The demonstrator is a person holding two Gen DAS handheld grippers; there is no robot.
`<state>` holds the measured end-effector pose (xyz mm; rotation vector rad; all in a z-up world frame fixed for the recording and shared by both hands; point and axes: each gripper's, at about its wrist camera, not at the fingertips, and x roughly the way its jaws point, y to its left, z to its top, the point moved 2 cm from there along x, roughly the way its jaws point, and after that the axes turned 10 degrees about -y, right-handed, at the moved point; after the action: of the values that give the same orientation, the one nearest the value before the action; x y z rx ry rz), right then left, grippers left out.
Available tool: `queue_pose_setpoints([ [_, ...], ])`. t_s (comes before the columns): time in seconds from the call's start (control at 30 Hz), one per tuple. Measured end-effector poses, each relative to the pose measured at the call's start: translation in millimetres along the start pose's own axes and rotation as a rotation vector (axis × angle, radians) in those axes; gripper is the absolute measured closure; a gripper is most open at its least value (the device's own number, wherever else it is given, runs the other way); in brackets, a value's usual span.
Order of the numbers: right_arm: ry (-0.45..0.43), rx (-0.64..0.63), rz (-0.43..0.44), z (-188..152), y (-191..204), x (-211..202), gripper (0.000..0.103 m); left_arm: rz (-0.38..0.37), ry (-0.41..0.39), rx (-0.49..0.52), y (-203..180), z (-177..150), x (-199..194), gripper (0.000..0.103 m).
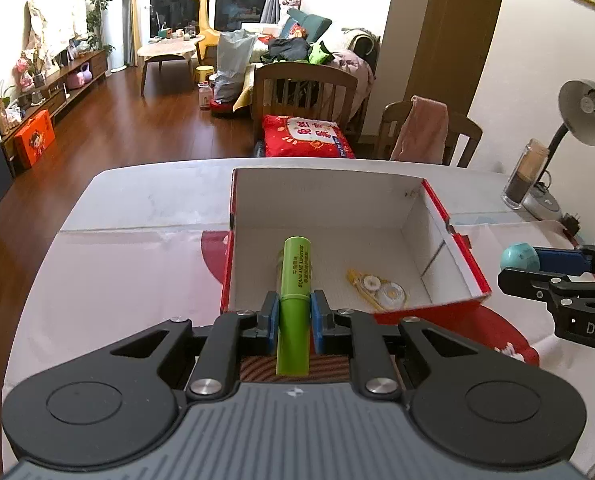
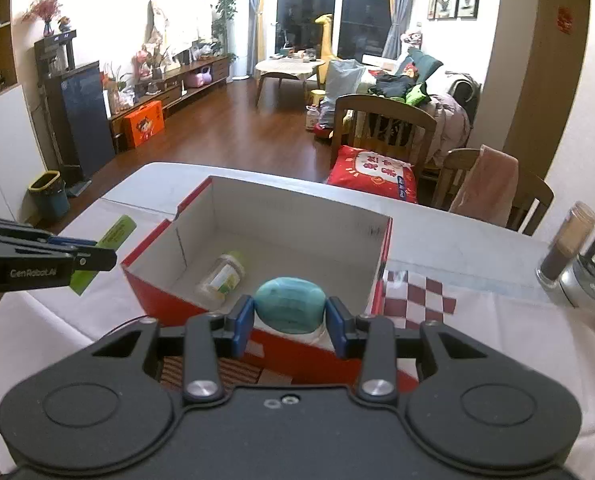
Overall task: Organize rigid objects
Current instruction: 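Carry the highlighter and eraser into the red shoebox with both tools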
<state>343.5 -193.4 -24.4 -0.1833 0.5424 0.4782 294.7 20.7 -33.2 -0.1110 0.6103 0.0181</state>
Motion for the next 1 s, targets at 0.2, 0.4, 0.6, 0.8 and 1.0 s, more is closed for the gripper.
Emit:
queue_pose_setpoints([
  [0.2, 0.038, -0.012, 0.027, 5.6, -10.7, 37.5, 0.065, 0.004, 0.045, 0.009, -8.1, 11.2, 41.0, 0.087],
  [0.4, 0.072, -0.042, 0.037, 6.5, -15.3, 76.0, 0.065, 0.008, 0.092, 0.034, -21.3, 18.5, 80.9, 0.087],
  [0.6, 0.114, -0.055, 0.064, 6.1, -23.6, 116.6, 0.065, 0.002, 0.158, 0.049, -32.4, 18.4, 121.8, 0.087],
  [0.8, 0.182, -0.105, 0.077, -2.9, -27.6, 156.0, 0.065, -0.01, 0.232, 0.044, -41.9, 11.4, 162.3, 0.087],
  [1.0, 0.274, -0.179, 0.133, -18.6, -23.6, 181.9, 0.065, -0.015, 0.323, 0.022, -46.8, 2.3, 194.4, 0.087],
])
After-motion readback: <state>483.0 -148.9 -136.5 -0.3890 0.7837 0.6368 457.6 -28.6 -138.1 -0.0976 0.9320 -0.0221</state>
